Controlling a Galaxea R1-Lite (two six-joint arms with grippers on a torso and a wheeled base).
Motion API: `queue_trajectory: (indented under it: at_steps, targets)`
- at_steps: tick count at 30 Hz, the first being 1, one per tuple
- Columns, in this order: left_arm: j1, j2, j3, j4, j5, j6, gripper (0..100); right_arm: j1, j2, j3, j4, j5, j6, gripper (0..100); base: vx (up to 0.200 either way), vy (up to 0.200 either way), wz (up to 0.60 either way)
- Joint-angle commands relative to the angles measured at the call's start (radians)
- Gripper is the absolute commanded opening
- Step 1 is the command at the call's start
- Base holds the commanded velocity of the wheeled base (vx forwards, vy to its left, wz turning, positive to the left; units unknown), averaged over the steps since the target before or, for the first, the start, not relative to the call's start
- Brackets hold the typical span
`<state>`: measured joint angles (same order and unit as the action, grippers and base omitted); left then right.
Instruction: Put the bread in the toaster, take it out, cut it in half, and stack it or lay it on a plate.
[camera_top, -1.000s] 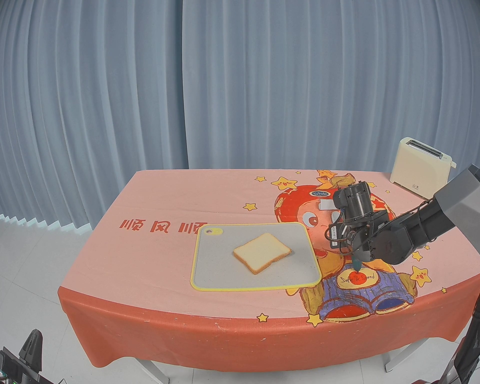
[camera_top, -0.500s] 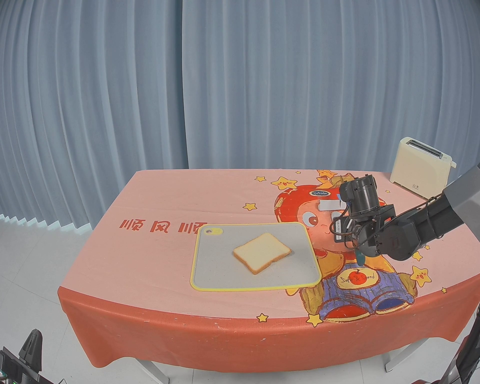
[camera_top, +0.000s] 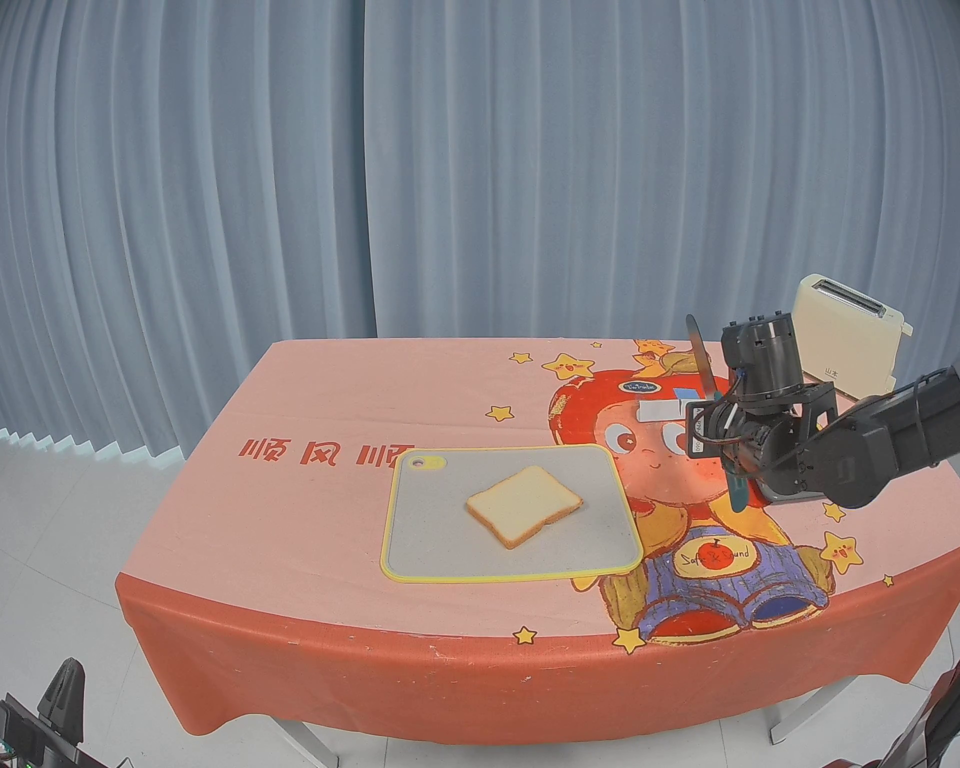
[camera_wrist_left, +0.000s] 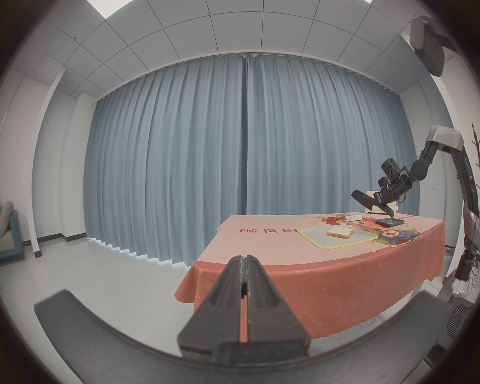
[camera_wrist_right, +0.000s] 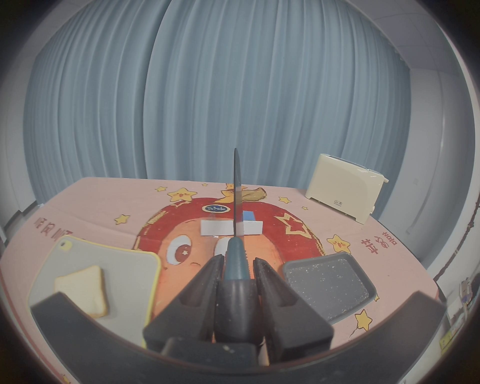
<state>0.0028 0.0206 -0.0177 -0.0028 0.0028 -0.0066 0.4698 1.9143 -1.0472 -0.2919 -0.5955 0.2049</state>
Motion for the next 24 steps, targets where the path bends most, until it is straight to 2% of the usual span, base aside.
queue_trajectory:
  at_steps: [1,7,10,11,12,13,19,21,22,23,24]
  targets:
    - [0.0,0.001,0.018,0.0,0.0,-0.001,0,0.01,-0.092,0.046,0.002,0.04,0.001,0,0.0,0.0,0.0]
    - [0.0,0.001,0.018,0.0,0.0,-0.001,0,0.03,-0.167,0.108,0.004,0.155,-0.01,0,0.0,0.0,0.0]
    - [0.0,0.001,0.018,0.0,0.0,-0.001,0,0.032,-0.195,0.127,0.004,0.215,-0.048,0,0.0,0.0,0.0]
    - [0.0,0.001,0.018,0.0,0.0,-0.001,0,0.03,-0.196,0.128,0.004,0.221,-0.053,0,0.0,0.0,0.0]
    - [0.0,0.001,0.018,0.0,0.0,-0.001,0,0.026,-0.205,0.131,0.004,0.255,-0.084,0,0.0,0.0,0.0]
    - [0.0,0.001,0.018,0.0,0.0,-0.001,0,0.026,-0.21,0.131,0.004,0.272,-0.093,0,0.0,0.0,0.0]
    - [0.0,0.001,0.018,0.0,0.0,0.0,0,0.033,-0.224,0.112,0.004,0.459,-0.167,0,0.0,0.0,0.0]
    - [0.0,0.001,0.018,0.0,0.0,-0.001,0,0.035,-0.239,0.131,0.004,0.563,-0.223,0,0.0,0.0,0.0]
    - [0.0,0.001,0.018,0.0,0.0,-0.001,0,0.035,-0.241,0.133,0.004,0.571,-0.228,0,0.0,0.0,0.0]
    - [0.0,0.001,0.018,0.0,0.0,0.0,0,0.033,-0.258,0.151,0.007,0.622,-0.282,0,0.0,0.0,0.0]
    - [0.0,0.001,0.018,0.0,0.0,-0.001,0,0.033,-0.256,0.153,0.007,0.634,-0.302,0,0.0,0.0,0.0]
